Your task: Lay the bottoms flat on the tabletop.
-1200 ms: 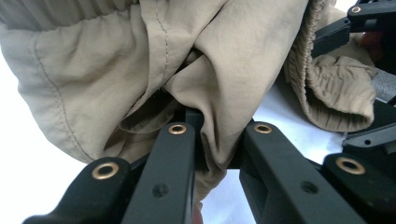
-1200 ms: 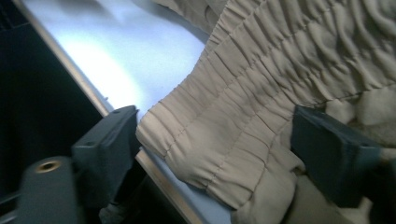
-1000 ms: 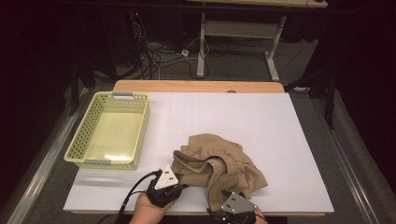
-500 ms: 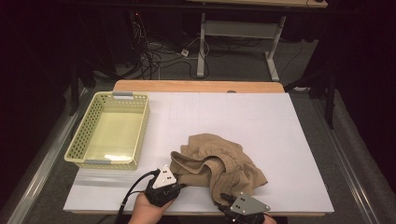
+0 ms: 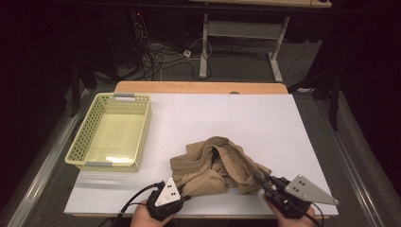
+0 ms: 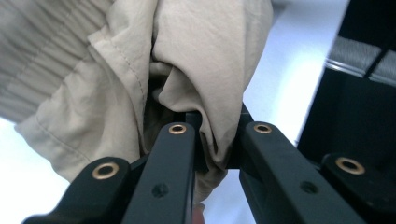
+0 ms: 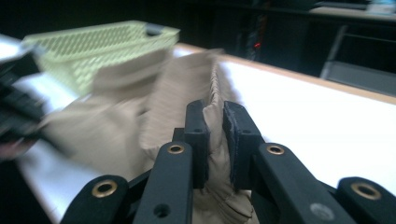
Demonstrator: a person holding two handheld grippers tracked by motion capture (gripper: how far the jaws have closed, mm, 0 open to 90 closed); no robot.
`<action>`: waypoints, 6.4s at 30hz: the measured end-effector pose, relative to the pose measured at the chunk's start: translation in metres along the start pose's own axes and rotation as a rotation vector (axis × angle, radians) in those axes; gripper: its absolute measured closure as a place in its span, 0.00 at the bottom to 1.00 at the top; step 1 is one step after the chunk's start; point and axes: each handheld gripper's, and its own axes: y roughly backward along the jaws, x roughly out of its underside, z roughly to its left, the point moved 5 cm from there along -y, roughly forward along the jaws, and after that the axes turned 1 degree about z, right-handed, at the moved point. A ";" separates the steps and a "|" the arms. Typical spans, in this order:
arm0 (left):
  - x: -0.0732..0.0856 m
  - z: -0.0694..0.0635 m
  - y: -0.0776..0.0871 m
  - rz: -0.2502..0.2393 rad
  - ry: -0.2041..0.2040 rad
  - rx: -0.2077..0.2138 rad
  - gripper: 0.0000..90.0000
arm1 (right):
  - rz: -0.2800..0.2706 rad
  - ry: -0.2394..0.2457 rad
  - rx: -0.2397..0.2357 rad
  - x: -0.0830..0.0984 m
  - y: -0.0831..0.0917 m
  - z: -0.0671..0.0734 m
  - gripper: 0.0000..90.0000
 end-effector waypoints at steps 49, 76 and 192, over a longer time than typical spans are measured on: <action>0.006 0.048 0.007 -0.066 0.253 -0.027 0.35 | 0.198 -0.191 0.144 0.053 -0.019 -0.073 0.24; -0.014 0.010 0.020 -0.050 0.040 -0.004 0.90 | 0.067 -0.086 0.240 0.031 0.067 -0.101 1.00; -0.049 0.064 0.001 -0.070 0.183 -0.127 0.63 | 0.190 -0.113 0.180 0.009 0.005 -0.116 0.72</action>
